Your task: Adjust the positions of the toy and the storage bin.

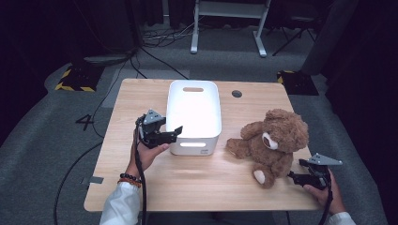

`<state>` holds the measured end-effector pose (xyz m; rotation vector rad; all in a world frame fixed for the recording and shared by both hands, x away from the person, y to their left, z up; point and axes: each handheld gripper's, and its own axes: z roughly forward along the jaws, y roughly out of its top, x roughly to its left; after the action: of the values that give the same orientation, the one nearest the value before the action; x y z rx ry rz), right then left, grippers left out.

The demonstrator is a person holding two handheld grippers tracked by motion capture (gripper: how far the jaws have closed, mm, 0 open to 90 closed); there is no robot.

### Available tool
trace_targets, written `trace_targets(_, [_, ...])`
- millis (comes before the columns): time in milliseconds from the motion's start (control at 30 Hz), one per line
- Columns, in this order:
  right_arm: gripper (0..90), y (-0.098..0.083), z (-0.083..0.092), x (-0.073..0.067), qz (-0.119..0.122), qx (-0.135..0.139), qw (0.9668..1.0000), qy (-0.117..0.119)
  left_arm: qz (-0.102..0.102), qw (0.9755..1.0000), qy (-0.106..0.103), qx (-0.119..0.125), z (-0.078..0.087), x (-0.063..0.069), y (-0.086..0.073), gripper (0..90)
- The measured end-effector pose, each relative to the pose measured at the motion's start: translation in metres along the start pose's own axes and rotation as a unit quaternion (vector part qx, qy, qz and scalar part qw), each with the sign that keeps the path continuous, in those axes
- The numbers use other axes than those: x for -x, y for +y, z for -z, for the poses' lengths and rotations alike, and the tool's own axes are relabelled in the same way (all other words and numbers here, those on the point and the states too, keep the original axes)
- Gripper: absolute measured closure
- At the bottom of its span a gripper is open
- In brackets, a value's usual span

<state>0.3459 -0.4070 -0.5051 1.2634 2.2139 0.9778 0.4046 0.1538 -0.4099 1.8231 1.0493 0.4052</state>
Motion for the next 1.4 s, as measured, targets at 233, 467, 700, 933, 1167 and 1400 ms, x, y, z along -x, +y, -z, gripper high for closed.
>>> trace_targets(233, [18.2, 0.0, 0.0, 0.0, 0.001, 0.0, 1.0, 0.001, -0.012, 0.9998, -0.017, 0.002, 0.0, 0.015, -0.004, 24.7])
trace_targets(467, [18.2, 0.0, 0.0, 0.0, 0.001, 0.0, 1.0, 0.001, -0.022, 0.9991, -0.035, 0.004, 0.001, 0.027, -0.008, 25.1])
trace_targets(700, [18.2, 0.0, 0.0, 0.0, 0.001, 0.0, 1.0, 0.002, -0.024, 0.9992, -0.03, 0.009, 0.004, 0.038, -0.012, 26.0])
trace_targets(933, [18.1, 0.0, 0.0, 0.0, 0.001, 0.0, 1.0, 0.001, -0.029, 0.999, -0.033, 0.01, 0.006, 0.049, -0.015, 25.7])
trace_targets(1167, [18.1, 0.0, 0.0, 0.0, 0.001, 0.0, 1.0, 0.001, -0.034, 0.999, -0.026, 0.009, 0.008, 0.055, -0.017, 25.1])
trace_targets(1400, [18.4, 0.0, 0.002, 0.0, 0.008, 0.003, 0.9999, 0.007, -0.061, 0.9977, -0.023, 0.019, 0.022, 0.054, -0.011, 21.9])
